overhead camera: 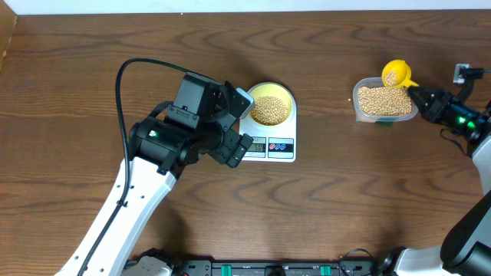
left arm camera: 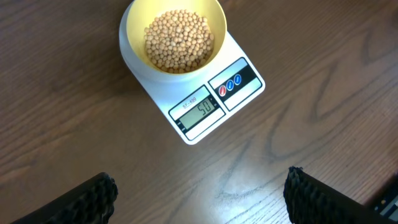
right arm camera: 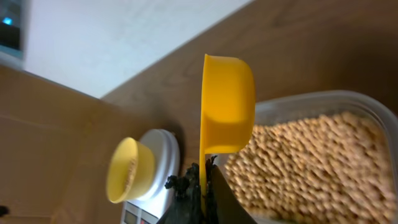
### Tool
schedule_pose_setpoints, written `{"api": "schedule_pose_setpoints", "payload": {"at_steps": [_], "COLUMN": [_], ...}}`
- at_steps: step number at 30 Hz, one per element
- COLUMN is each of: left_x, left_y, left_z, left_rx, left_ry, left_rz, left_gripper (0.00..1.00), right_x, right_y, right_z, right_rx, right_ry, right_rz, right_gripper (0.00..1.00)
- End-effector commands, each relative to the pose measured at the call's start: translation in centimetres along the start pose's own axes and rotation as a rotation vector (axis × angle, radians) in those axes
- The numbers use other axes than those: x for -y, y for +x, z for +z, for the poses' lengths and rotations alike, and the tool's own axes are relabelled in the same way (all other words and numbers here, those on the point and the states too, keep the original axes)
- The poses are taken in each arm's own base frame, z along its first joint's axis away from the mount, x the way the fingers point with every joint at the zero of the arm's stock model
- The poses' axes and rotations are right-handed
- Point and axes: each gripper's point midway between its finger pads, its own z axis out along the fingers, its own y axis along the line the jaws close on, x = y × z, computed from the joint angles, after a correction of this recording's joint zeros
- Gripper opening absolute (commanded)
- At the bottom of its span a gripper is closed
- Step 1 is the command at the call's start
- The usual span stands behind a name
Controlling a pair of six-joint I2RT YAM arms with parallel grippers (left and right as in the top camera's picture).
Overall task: Scoop item into bowl and weigh 50g on scale
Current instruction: 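Lower the yellow scoop with the right gripper into the soybean tub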
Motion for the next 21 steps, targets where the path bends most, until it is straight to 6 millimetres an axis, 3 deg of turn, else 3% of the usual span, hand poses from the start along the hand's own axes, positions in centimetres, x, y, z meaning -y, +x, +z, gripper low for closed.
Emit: {"api": "schedule_pose_setpoints", "payload": {"at_steps": [1, 15, 21], "left_x": [0.1, 0.1, 0.1], "left_y": [0.1, 0.1, 0.1], "left_z": [-0.2, -0.2, -0.2], "left_rx": [0.003, 0.003, 0.003], "left_ry": [0.003, 0.003, 0.003], "left_rz": [0.015, 0.015, 0.015], "left_gripper": [0.88, 0.88, 0.88], "right_x": [1.6, 4.2, 3.3], "right_y": [0.6, 1.8, 2.3], "right_z": [0.2, -0.3, -0.6], "right_rx": [-0.018, -0.075, -0.115], "right_ry": [0.083, 0.232, 0.264], "right_rz": [-0.048, -0.172, -0.271], "right_gripper": [0.01, 0.01, 0.01]}}
